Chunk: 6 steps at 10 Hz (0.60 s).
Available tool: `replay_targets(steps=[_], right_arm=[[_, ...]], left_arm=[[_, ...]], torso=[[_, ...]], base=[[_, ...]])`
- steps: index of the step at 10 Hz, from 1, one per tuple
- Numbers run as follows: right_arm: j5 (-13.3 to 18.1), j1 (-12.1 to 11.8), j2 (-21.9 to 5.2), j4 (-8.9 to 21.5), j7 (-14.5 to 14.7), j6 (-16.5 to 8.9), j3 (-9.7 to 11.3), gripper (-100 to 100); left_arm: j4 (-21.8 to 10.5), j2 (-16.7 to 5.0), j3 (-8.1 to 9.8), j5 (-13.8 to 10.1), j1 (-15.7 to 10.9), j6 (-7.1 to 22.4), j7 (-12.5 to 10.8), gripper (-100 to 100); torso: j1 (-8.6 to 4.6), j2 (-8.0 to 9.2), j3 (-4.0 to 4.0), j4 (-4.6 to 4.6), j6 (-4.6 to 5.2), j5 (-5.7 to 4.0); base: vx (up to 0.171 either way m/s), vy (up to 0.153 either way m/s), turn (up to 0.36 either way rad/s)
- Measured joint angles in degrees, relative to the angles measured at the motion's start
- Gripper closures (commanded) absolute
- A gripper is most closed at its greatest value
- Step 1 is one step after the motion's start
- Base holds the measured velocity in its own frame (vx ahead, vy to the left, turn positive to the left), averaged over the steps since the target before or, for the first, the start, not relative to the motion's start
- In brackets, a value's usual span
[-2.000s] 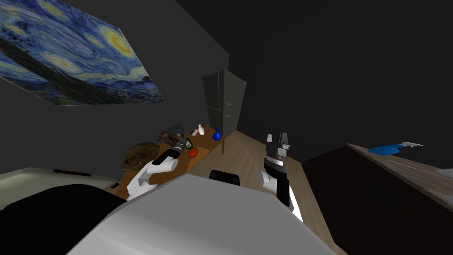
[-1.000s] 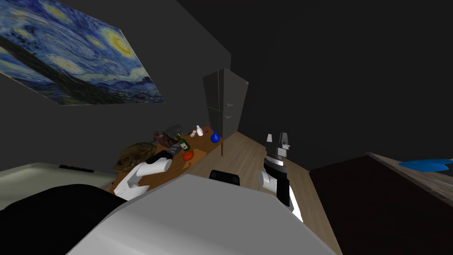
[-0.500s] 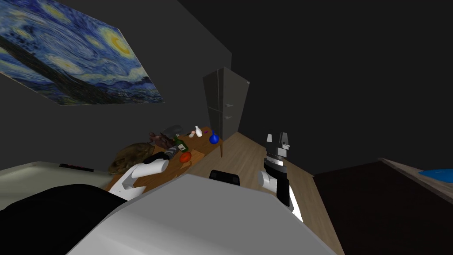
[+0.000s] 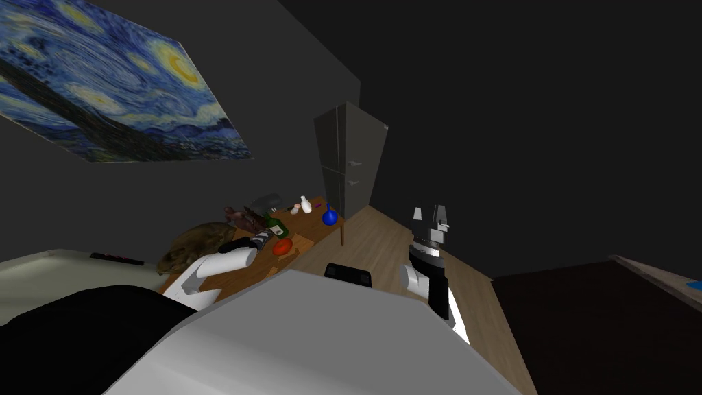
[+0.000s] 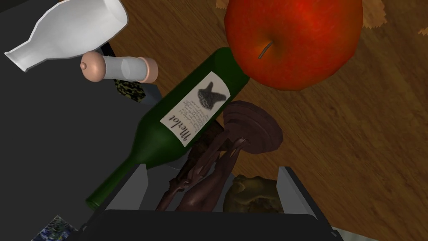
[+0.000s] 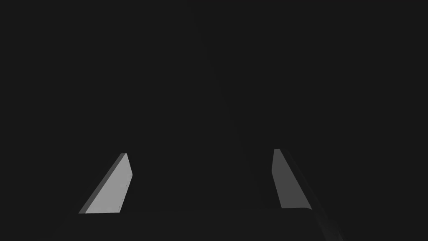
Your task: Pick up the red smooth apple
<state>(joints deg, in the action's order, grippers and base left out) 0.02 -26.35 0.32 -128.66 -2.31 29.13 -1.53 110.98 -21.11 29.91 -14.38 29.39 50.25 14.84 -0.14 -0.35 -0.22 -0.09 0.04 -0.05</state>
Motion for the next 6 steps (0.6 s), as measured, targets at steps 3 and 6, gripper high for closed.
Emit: replay_targets(steps=[3,6], right_arm=[[0.00,0.00,0.00,0.00,0.00,0.00,0.00,0],[0.00,0.00,0.00,0.00,0.00,0.00,0.00,0]], left_arm=[[-2.17,-0.91,1.49,-0.38,-0.37,4.52,0.84,-100],[-3.62,-1.13,2.50,-0.45,-0.19,8.02,1.55,-100]], torso=[[0.08,-0.04,-0.02,-0.01,-0.01,0.02],[0.10,-0.10,-0.06,-0.02,0.01,0.02]], base=[[0.088,-0.040,0.036],[0.113,-0.039,0.034]])
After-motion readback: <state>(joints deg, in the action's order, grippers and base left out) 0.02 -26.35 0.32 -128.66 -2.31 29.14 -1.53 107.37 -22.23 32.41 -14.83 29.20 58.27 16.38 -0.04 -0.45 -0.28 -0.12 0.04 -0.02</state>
